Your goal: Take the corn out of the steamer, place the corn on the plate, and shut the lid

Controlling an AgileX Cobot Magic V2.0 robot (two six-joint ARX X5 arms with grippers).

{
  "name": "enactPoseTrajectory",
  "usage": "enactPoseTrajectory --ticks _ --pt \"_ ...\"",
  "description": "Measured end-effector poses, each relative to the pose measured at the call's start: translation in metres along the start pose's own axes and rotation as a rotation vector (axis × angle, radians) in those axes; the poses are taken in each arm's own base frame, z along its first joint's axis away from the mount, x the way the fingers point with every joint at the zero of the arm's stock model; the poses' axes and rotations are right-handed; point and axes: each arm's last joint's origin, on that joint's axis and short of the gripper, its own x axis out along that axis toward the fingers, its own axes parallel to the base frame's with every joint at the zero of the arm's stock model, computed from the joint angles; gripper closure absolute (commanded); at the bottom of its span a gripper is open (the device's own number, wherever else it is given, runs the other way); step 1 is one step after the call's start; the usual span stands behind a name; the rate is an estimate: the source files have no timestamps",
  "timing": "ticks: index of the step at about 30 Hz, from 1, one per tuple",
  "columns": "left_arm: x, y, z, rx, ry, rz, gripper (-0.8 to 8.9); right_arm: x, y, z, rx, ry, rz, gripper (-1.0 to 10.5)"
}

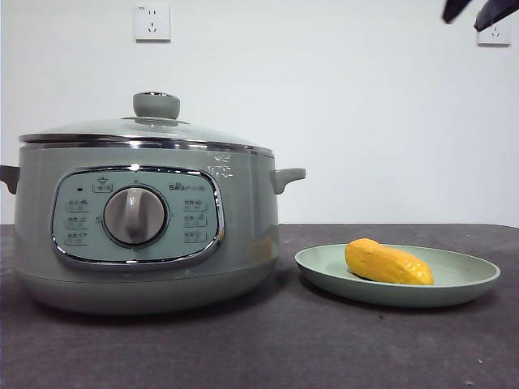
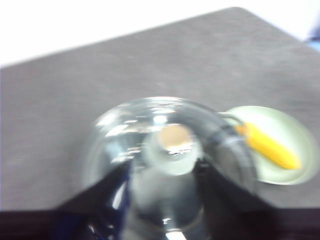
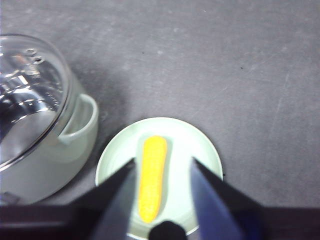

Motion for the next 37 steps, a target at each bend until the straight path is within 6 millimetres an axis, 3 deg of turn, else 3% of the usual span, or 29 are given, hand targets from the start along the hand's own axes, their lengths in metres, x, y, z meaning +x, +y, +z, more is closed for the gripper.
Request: enactPoseTrajectory --ticks 5,13,16,23,33,37 --pt "-0.021 0.001 -0.012 0.009 -0.058 0.029 8.22 -0.004 0.000 -0.036 0.012 -0.113 0.021 9.6" --pt "-0.021 0.002 -0.071 0.010 -0.065 0.026 8.22 0.001 -0.001 -0.097 0.087 -0.205 0.056 9.6" --pt "-0.018 0.002 -0.085 0.010 -0.038 0.026 8.16 0.001 -0.002 -0.099 0.119 -0.193 0.054 9.4" --pt "-0.017 0.002 -0.098 0.012 0.099 0.028 8.16 0.001 -0.002 -0.101 0.152 -0.172 0.031 9.4" --pt "-0.015 0.002 -0.099 0.015 0.130 0.028 8.16 0.001 -0.002 -0.101 0.155 -0.168 0.030 9.4" --pt "-0.034 0.004 -0.101 0.121 0.033 0.041 8.16 0.001 -0.002 -0.101 0.155 -0.166 0.030 9.4"
